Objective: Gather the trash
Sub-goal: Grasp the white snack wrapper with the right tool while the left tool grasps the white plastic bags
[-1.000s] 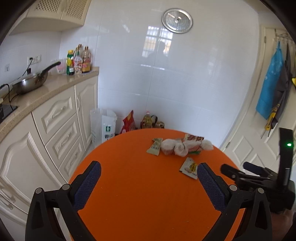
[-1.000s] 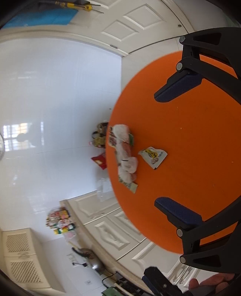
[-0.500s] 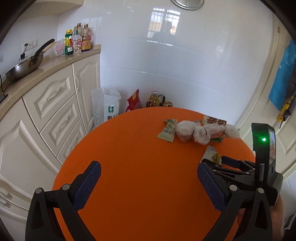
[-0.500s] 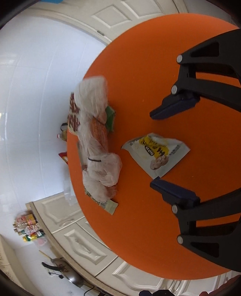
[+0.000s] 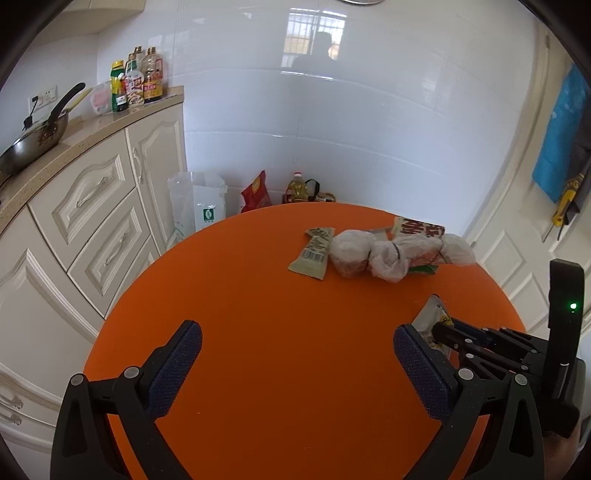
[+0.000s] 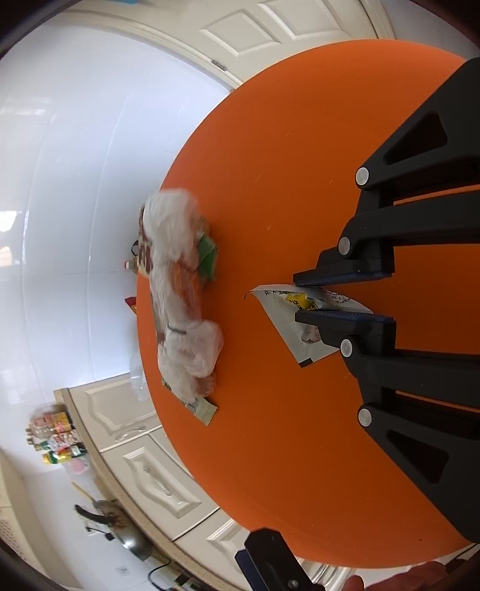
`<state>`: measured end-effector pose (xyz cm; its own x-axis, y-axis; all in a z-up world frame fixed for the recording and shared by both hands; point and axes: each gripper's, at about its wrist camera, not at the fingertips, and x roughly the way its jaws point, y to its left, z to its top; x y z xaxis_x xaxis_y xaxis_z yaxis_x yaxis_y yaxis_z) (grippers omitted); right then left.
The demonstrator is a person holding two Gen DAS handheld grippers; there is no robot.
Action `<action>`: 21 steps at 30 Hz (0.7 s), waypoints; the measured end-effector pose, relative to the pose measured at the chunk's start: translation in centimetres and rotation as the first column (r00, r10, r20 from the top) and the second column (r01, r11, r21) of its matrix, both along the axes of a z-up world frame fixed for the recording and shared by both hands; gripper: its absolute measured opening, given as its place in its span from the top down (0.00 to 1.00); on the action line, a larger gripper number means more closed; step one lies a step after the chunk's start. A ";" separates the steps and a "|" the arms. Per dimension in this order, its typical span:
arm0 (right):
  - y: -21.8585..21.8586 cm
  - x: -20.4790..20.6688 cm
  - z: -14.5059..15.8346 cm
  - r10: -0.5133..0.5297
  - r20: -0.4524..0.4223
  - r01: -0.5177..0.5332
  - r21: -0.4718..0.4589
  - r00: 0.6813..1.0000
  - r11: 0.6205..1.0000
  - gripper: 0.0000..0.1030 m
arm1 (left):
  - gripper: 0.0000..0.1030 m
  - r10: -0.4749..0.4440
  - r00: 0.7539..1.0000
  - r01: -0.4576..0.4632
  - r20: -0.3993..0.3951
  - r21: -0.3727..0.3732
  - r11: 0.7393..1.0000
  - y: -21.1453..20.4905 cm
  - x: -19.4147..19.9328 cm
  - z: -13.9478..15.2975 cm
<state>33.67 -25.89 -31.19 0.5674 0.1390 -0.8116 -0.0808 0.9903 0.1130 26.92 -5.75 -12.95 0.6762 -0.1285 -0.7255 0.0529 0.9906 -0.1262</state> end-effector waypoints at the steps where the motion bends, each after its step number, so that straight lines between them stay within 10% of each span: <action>1: -0.5 -0.3 0.3 -0.009 0.009 0.009 0.010 1.000 1.000 0.89 | 0.01 -0.008 1.000 0.008 0.006 0.002 1.000 -0.1 -0.1 -0.1; 21: -7.9 -0.1 0.6 -0.117 0.016 0.116 0.052 0.993 0.992 0.89 | 0.01 -0.321 0.946 0.304 0.044 0.214 0.928 -12.8 7.4 -3.0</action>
